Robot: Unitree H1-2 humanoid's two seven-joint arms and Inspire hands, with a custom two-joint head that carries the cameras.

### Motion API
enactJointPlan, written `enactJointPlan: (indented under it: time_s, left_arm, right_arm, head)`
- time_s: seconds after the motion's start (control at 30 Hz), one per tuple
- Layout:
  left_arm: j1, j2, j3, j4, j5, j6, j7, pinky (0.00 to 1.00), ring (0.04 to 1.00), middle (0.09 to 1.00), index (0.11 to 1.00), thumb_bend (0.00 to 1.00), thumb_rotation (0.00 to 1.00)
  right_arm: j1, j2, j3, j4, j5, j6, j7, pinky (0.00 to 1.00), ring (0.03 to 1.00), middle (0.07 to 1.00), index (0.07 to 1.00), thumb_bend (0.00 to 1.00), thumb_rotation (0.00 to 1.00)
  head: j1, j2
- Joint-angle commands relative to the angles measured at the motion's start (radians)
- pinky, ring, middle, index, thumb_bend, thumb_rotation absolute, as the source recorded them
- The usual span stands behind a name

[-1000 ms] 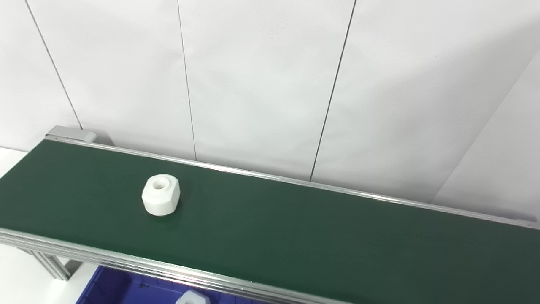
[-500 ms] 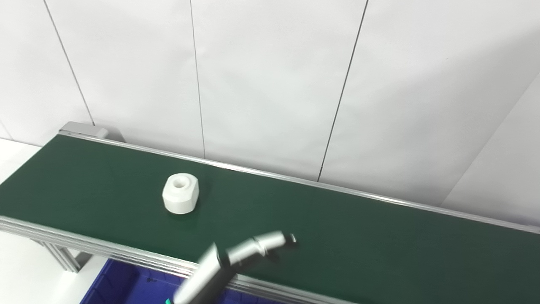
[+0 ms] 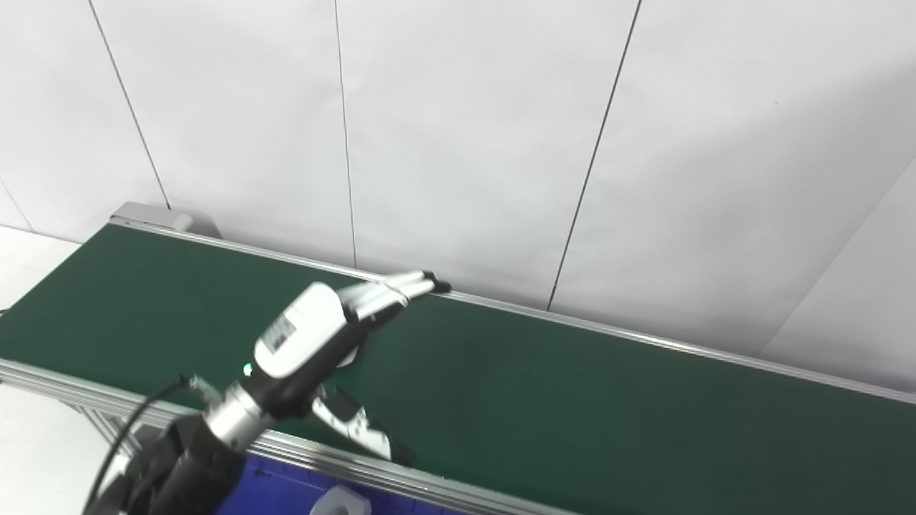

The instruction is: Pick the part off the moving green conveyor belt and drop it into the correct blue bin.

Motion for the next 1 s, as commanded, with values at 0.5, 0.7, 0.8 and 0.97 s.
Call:
enactJointPlan:
  time_s: [0.5, 0.7, 0.8, 0.97]
  left_arm:
    - [-0.299, 0.12, -0.095, 0.403, 0.191, -0.061, 0.003, 0.76, 0.821, 0.846, 0.802, 1.0, 0.33]
    - [-0.343, 0.106, -0.156, 0.527, 0.228, -0.069, 0.033, 0.73, 0.815, 0.847, 0.805, 1.0, 0.35]
    - [-0.362, 0.085, -0.18, 0.596, 0.258, -0.048, 0.066, 0.72, 0.816, 0.842, 0.805, 1.0, 0.37]
    - [-0.388, 0.046, -0.204, 0.706, 0.284, -0.001, 0.115, 0.71, 0.831, 0.852, 0.823, 1.0, 0.42]
  right_arm:
    - [-0.003, 0.002, 0.006, -0.021, -0.005, -0.048, 0.013, 1.0, 0.991, 1.0, 1.0, 0.94, 0.94]
    - [-0.001, 0.004, 0.008, -0.029, -0.002, -0.048, 0.016, 1.0, 0.983, 1.0, 1.0, 0.94, 0.93]
    - [0.0, 0.005, 0.008, -0.03, 0.001, -0.048, 0.019, 1.0, 0.978, 1.0, 1.0, 0.93, 0.92]
    - [0.003, 0.01, 0.009, -0.035, 0.0, -0.048, 0.022, 1.0, 0.975, 1.0, 1.0, 0.93, 0.92]
  head:
    - [-0.014, 0.008]
    - [-0.018, 0.013]
    - [-0.024, 0.015]
    - [-0.036, 0.019]
